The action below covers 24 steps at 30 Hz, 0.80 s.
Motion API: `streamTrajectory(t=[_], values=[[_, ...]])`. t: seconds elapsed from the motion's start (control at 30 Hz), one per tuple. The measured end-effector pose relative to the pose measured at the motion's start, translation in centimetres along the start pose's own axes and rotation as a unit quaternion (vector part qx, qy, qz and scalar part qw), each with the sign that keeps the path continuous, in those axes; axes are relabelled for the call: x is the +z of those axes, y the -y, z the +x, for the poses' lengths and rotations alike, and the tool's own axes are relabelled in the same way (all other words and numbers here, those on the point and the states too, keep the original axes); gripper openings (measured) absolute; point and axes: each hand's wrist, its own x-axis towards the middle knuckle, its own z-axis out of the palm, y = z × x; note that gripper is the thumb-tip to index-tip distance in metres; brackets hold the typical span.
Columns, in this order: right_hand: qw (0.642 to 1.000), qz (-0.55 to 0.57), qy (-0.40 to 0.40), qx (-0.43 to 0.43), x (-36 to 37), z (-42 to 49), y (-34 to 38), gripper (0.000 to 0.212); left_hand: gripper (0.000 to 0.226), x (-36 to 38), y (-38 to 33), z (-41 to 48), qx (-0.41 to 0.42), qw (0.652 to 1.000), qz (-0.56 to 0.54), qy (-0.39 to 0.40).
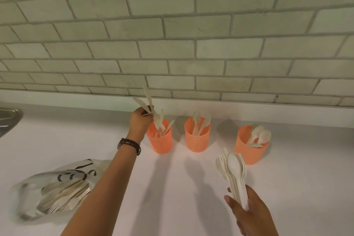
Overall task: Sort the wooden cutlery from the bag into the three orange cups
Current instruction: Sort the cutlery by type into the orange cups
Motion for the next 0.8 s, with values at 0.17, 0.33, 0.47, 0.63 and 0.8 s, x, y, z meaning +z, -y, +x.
streamTrajectory(t=[0.17,0.33,0.47,0.63,0.8], values=[[0.999,-0.017,0.025,-0.014,0.7,-0.1,0.3,0.012,0.02,0.6,1.9,0.6,-0.02,0.989,0.144,0.022],[0.998,0.01,0.059,-0.02,0.8,-0.4,1.5,0.011,0.058,-0.1,2.0,-1.1,-0.006,0.984,0.17,-0.058],[0.991,0.093,0.095,-0.007,0.5,-1.0,2.4,0.022,0.04,1.2,-0.3,-8.1,0.089,0.99,0.096,-0.044],[0.982,0.158,0.107,0.011,0.5,-1.7,2.9,0.037,0.011,3.6,-1.7,-18.3,0.056,0.989,0.047,0.132],[0.984,0.138,0.114,-0.026,0.5,-2.5,3.2,0.04,0.012,4.8,-1.3,-21.9,0.018,0.986,-0.009,0.165]])
